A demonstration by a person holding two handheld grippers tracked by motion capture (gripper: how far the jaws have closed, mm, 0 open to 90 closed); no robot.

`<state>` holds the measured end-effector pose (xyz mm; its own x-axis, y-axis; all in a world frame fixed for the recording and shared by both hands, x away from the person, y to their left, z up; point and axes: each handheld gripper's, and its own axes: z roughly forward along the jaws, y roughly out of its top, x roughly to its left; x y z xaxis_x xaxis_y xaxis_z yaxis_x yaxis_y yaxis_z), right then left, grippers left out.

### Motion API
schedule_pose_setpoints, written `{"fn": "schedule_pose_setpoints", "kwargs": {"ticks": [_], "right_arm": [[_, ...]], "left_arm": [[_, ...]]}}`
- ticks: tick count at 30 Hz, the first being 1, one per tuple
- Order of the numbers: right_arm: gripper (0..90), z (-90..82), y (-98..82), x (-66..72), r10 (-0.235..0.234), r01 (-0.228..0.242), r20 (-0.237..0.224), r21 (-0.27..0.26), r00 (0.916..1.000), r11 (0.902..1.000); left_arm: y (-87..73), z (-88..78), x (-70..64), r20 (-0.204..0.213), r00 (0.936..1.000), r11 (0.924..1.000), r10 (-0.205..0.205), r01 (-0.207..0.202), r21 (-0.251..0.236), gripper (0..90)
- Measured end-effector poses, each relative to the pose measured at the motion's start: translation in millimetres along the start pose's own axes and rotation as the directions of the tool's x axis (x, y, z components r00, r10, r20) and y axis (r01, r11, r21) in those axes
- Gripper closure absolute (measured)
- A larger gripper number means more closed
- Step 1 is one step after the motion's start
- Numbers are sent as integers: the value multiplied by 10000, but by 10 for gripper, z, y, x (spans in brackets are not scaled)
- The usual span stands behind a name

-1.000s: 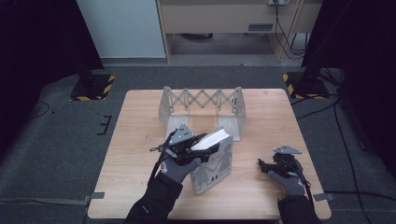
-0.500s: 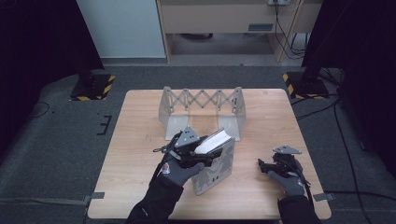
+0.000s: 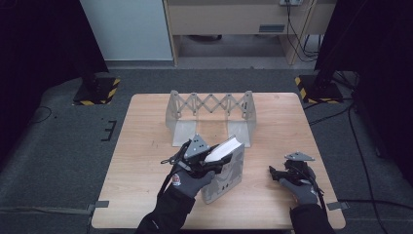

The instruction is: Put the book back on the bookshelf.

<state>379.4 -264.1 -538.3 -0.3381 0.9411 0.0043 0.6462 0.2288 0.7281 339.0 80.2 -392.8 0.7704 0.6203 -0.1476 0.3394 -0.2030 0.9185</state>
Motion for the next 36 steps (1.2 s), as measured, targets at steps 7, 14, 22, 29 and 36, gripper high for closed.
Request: {"fn": "schedule_pose_setpoints", "kwargs": {"ticks": [7,14,22,29,36], "right_arm": [[135,2,0,0,-18,18,8,-10,10000,10000],[134,3,2,0,37,-37,10,-11,10000,10000],[134,5,5,-6,28,-28,7,-7,10000,10000],[134,2,3,-6,14,-14,18,5,10000,10000],[134,1,1,-4,4,-4,38,7,10000,10000]], "left_arm": [[0,9,11,103,9999,10000,-40,40,12,416],[-4,6,-24,52,9999,9999,96,-95,-38,488],[8,-2,-11,-428,9990,9999,86,-90,-113,522],[45,-87,88,-763,9969,9998,-192,192,-6,524],[145,-379,319,-1513,9866,9965,-613,519,-657,524]]}}
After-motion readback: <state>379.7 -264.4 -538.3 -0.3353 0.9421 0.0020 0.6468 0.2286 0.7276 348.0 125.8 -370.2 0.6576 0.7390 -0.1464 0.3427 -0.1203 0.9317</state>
